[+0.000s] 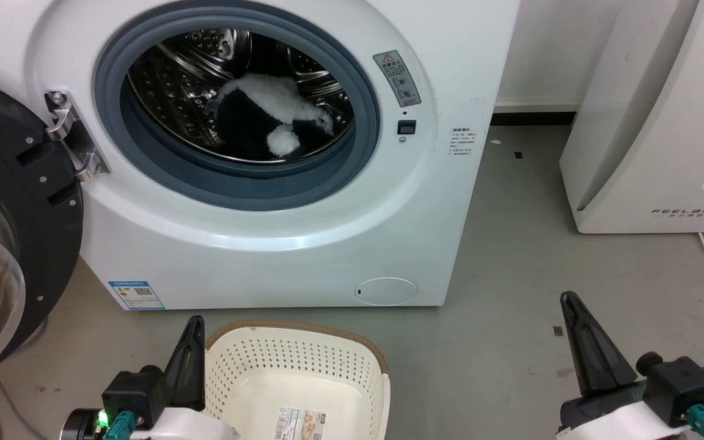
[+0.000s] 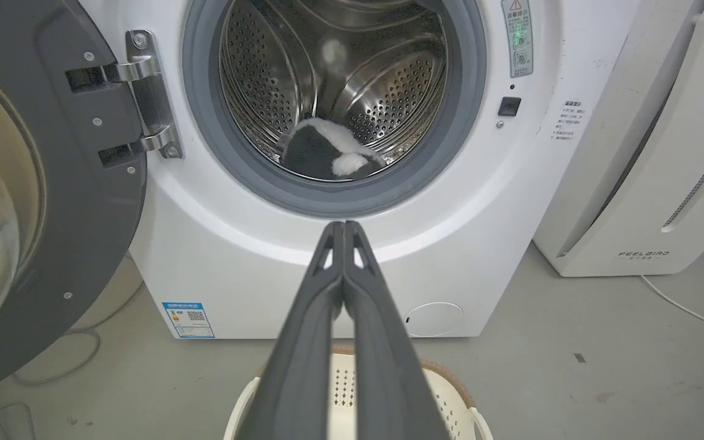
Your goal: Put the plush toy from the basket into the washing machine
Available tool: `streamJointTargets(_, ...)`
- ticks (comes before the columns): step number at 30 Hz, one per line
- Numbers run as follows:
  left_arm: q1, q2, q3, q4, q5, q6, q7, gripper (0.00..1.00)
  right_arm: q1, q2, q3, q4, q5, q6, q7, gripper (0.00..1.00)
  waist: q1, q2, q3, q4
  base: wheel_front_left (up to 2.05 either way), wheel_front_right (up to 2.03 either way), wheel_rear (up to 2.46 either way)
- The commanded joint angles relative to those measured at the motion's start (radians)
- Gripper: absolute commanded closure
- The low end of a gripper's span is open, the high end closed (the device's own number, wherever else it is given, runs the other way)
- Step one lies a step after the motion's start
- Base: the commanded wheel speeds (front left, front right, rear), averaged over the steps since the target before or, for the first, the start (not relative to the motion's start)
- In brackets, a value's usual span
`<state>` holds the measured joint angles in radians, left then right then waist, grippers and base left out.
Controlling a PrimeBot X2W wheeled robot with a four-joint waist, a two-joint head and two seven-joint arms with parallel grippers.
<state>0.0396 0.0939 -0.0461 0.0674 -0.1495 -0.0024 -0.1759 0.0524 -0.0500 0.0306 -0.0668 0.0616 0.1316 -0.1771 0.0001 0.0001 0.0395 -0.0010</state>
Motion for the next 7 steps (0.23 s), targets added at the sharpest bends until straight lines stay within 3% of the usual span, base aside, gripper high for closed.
streamJointTargets(1, -0.012, -0.004, 0.006, -0.008, 0.013, 0.001, 0.006, 1.00, -0.013, 0.000, -0.004, 0.005, -0.007, 0.000, 0.006, 1.00, -0.0001, -0.0001, -0.001, 0.000, 0.00, 0.00, 0.00)
streamJointTargets(7, -0.014, -0.006, 0.009, -0.012, 0.023, 0.001, 0.018, 1.00, -0.016, 0.000, -0.006, 0.010, -0.011, 0.000, 0.018, 1.00, -0.0001, -0.0001, -0.003, 0.000, 0.00, 0.00, 0.00)
